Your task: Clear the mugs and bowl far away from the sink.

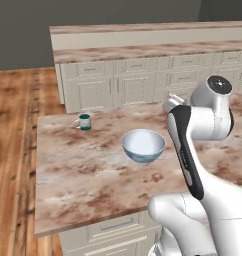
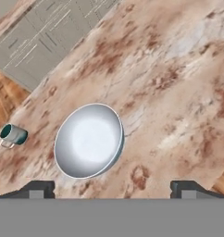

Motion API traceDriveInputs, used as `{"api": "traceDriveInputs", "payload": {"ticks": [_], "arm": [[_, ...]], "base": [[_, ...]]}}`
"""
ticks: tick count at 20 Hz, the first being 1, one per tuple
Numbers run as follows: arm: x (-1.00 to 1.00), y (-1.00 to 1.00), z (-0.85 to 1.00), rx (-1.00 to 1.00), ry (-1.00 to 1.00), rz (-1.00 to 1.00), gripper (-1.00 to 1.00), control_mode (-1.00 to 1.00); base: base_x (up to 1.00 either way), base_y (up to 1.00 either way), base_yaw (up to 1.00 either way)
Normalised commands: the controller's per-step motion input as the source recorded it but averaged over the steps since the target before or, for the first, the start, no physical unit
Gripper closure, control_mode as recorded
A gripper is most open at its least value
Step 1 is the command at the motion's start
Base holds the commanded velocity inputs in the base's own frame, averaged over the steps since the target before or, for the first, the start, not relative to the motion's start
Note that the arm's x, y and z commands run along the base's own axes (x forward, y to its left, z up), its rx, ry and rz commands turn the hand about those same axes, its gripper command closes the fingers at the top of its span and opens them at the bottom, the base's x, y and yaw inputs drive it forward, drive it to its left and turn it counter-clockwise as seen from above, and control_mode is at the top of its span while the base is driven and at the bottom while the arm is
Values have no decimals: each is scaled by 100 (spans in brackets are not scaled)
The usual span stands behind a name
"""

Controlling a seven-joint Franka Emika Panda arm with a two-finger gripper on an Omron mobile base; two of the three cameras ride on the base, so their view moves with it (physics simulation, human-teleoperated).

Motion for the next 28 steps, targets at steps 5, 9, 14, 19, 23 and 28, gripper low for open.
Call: {"api": "traceDriveInputs", "payload": {"ticks": [5, 9, 14, 19, 23, 28], "arm": [[-24, 3, 7, -1, 4, 10, -100, -100], [-6, 11, 0, -5, 21, 7, -100, -100], [-10, 16, 0, -23, 15, 7, -100, -100], [-1, 20, 0, -18, 8, 7, -100, -100], [-2, 1, 0, -8, 8, 9, -100, 100], [0, 0, 0, 0, 0, 0, -100, 100]], "base": [[0, 0, 0], [0, 0, 0], [0, 0, 0], [0, 0, 0], [-9, 2, 3], [-77, 3, 20]]}}
